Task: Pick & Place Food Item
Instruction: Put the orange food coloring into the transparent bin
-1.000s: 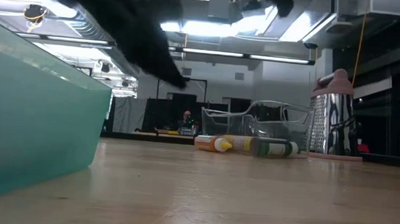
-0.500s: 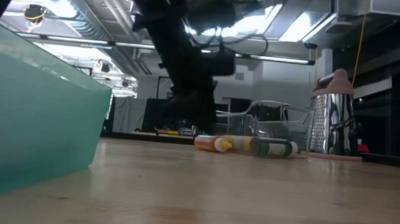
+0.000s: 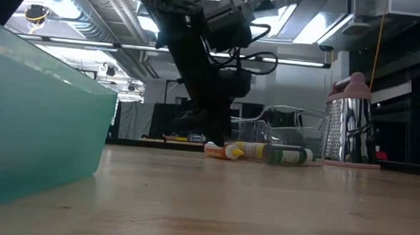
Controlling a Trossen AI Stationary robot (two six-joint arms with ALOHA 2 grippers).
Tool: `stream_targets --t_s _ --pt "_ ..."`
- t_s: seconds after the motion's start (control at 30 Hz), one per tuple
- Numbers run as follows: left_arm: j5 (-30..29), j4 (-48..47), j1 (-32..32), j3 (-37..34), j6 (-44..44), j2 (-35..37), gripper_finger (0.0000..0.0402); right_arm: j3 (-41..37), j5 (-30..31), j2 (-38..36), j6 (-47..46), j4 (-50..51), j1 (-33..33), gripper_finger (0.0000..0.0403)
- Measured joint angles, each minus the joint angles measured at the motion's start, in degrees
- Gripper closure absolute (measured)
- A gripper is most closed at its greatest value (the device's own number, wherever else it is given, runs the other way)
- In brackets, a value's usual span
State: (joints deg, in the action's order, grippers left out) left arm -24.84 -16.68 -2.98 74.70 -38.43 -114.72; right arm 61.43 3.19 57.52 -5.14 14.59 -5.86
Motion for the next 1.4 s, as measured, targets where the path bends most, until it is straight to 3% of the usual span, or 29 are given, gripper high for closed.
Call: stream_targets --t_s 0.33,0.97,1.23,1.4 --pt "3.93 5.72 -1.38 -0.04 -6.97 -0.50 0.0219 0.00 0.50 0.00 -0.03 -0.25 -0.57 0.0181" --pt "10.57 5.66 -4.68 0.02 -12.80 -3.09 0.0219 -0.09 0.47 1.25 -0.40 -1.17 -0.62 0.0181" --pt "9.38 6.59 -4.68 7.28 -13.66 -11.07 0.0220 -0.07 0.47 2.16 -0.45 -1.76 -0.62 0.0181" --pt "9.22 1.42 -4.78 11.26 -14.60 -12.46 0.0220 -0.07 0.45 2.23 -0.45 -1.71 -0.62 0.0181"
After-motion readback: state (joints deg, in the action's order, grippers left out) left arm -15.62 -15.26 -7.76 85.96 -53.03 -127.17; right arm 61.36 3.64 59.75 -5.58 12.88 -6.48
